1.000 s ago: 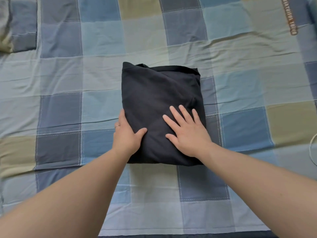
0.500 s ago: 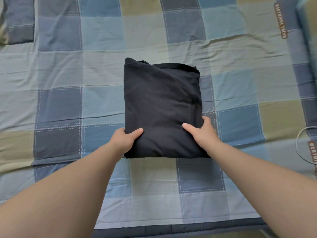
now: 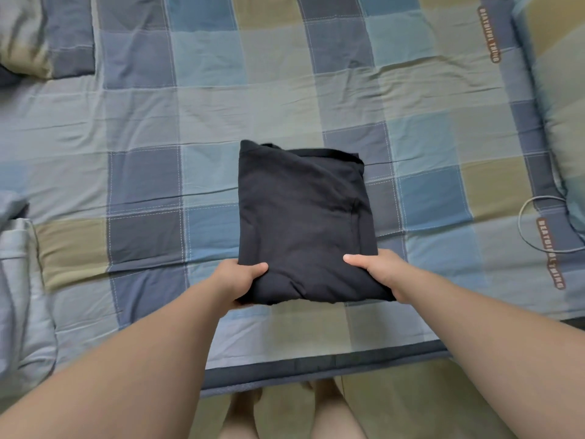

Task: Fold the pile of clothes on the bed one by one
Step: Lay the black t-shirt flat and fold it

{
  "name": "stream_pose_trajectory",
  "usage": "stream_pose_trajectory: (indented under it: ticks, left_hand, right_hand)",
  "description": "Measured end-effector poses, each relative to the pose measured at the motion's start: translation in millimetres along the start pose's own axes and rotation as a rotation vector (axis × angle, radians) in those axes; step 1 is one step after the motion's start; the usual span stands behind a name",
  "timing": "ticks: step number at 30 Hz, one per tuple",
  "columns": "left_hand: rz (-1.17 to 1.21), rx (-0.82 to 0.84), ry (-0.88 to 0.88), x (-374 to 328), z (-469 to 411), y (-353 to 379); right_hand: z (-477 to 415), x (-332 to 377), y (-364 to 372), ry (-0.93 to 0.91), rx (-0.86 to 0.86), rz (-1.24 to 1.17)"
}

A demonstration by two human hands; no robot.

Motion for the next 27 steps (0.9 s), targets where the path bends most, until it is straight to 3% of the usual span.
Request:
stream_pose_trajectory:
  ticks: [4,8,15,17,19,21,23,25,27]
  left_hand:
    - [-0.069,0.188,-0.178,28.8,40.9,-19.7]
    - [0.023,0.233,-0.170,19.9,66.1,-43.5]
    - [0.387,0.074,0.086,-41.3,57.3,-65.7]
    - [0.356,0.015,0.170,-53.4,44.4,-59.1]
    - [0.157,-0.102,0.291,-59.0,29.0,-46.8]
    - [-0.275,-0.241,0.451,-57.5,10.4,-33.7]
    - [-0.783,-0.410,0.561,-52.6,-9.3,-22.0]
    - [-0.989,-0.540,0.656,-49.8,-30.2,-14.1]
    - [-1.001,-0.607,0.712,-49.0,-50.6,-8.1]
  right_hand:
    - [50.9,-21.9,1.2,0.194,0.027,0.069]
    - [81.8,-12.2,6.8,0.356,0.103,-0.030]
    - [72.4,60.5,14.8,0.170,0.011,-0.340]
    - [60.7,73.5,20.2,0.075,0.004,-0.382]
    - [46.8,80.2,29.6,-0.048,-0.061,-0.360]
    - [31.1,78.8,38.2,-0.286,-0.239,-0.112]
    - [18.3,71.0,48.3,-0.603,-0.410,0.384]
    - [6.7,58.3,65.6,-0.830,-0.419,0.771]
    - [-13.3,45.0,79.4,-0.863,-0.363,0.968]
Point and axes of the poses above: each hand's wrist, its own z-axis away from the middle knuckle, its own y-axis out of the palm, x = y × z, the point moved 2 cm from there along -z, towards the middle knuckle, and after that the axes turned 12 degrees about -z, right-handed, at the moved point
